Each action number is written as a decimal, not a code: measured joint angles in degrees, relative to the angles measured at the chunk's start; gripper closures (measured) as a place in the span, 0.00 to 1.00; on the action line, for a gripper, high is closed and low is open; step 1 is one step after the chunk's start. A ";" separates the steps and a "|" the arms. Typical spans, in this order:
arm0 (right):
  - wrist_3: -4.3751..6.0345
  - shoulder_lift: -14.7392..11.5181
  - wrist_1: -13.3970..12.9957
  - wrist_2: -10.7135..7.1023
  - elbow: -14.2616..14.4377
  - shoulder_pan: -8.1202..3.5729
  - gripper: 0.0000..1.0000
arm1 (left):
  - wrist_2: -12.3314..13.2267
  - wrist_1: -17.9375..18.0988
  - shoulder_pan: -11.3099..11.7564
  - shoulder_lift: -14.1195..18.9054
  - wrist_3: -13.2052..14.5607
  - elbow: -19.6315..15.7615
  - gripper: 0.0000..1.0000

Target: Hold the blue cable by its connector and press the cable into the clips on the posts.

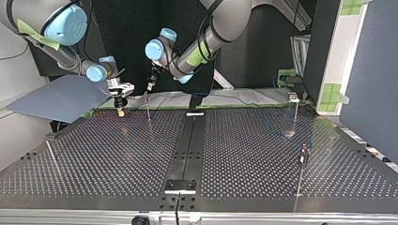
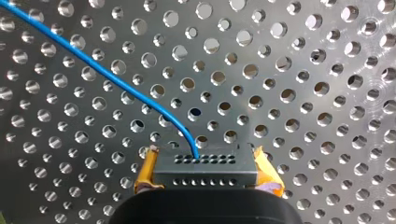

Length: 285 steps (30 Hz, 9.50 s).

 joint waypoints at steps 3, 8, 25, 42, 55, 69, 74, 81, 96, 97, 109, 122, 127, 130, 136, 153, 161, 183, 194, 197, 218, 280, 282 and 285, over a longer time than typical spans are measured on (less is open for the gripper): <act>0.00 0.01 0.00 0.00 0.00 0.00 1.00 | -0.14 -0.22 -0.02 0.00 0.19 0.04 0.01; 0.00 0.02 -0.01 0.00 0.00 0.04 1.00 | -1.53 -1.37 -0.14 0.00 1.59 0.25 0.01; 0.00 0.11 0.00 0.00 -0.03 0.10 1.00 | -2.55 -2.21 -0.34 0.01 3.40 0.44 0.01; -0.29 0.16 0.31 -0.02 0.08 0.14 1.00 | -2.61 -3.11 -0.32 0.03 3.47 0.65 0.01; -4.82 0.10 -0.77 -3.19 4.97 -0.01 1.00 | -7.38 -4.84 -1.55 4.28 6.34 -4.00 0.01; -2.88 -2.37 -7.55 -5.43 12.15 -1.91 1.00 | -11.79 -0.99 -2.43 10.96 3.31 -10.69 0.01; -1.77 -4.63 -9.86 -5.31 14.47 -2.62 1.00 | -14.21 -2.79 -3.54 13.38 2.67 -13.11 0.01; -1.60 -7.96 -13.51 -5.38 18.12 -2.87 1.00 | -16.61 -4.21 -5.38 16.91 1.22 -16.64 0.01; -1.89 -8.60 -20.49 -5.74 25.09 -2.35 1.00 | -11.26 -10.38 -6.19 19.33 -6.23 -24.81 0.01; -1.90 -8.60 -20.95 -5.83 25.55 -2.32 1.00 | -10.80 -10.99 -6.24 19.33 -6.82 -25.23 0.01; -1.78 -8.58 -23.04 -6.06 31.63 -1.70 1.00 | -5.08 -16.91 -6.35 19.27 -12.74 -21.22 0.01; -1.69 -8.58 -23.21 -6.07 33.37 -1.49 1.00 | 0.87 -22.83 -2.48 19.19 -18.69 -15.27 0.01; -1.67 -8.58 -23.21 -6.06 33.33 -1.45 1.00 | 3.32 -25.33 -0.02 19.12 -21.16 -12.80 0.01; -1.67 -8.58 -23.21 -6.07 33.27 -1.39 1.00 | 4.52 -26.71 1.38 18.55 -22.38 -11.39 0.01; -1.62 -8.58 -23.21 -6.07 33.24 -1.29 1.00 | 3.26 -29.79 3.07 15.87 -21.23 -8.33 0.01; -1.58 -8.58 -23.22 -6.08 33.13 -1.05 1.00 | 1.64 -38.03 3.82 12.16 -16.03 -0.86 0.01; -1.58 -8.58 -23.21 -6.10 33.07 -0.87 1.00 | 2.15 -41.82 3.98 12.14 -19.31 -1.40 0.01; -1.58 -8.58 -23.06 -6.14 32.80 -0.09 1.00 | 4.60 -52.32 4.06 7.33 -22.81 -0.19 0.01; -1.58 -8.59 -22.97 -6.15 32.71 0.13 1.00 | 6.25 -58.21 4.55 2.54 -22.79 5.60 0.01; -1.58 -8.60 -22.95 -6.15 32.61 0.25 1.00 | 6.80 -59.69 4.89 2.33 -22.81 6.60 0.01; -1.58 -8.63 -22.86 -6.16 32.28 0.92 1.00 | 7.21 -64.13 6.35 2.26 -24.43 8.38 0.01; -1.41 -8.67 -22.86 -6.15 32.18 2.09 1.00 | 11.54 -44.71 5.53 -10.41 -23.09 9.70 0.76; -1.41 -8.68 -22.86 -6.15 32.18 2.13 1.00 | 11.32 -44.38 5.42 -10.39 -22.91 9.67 0.83; -1.41 -8.71 -22.86 -6.15 32.18 2.24 1.00 | 10.28 -44.95 5.35 -10.42 -22.61 9.68 0.86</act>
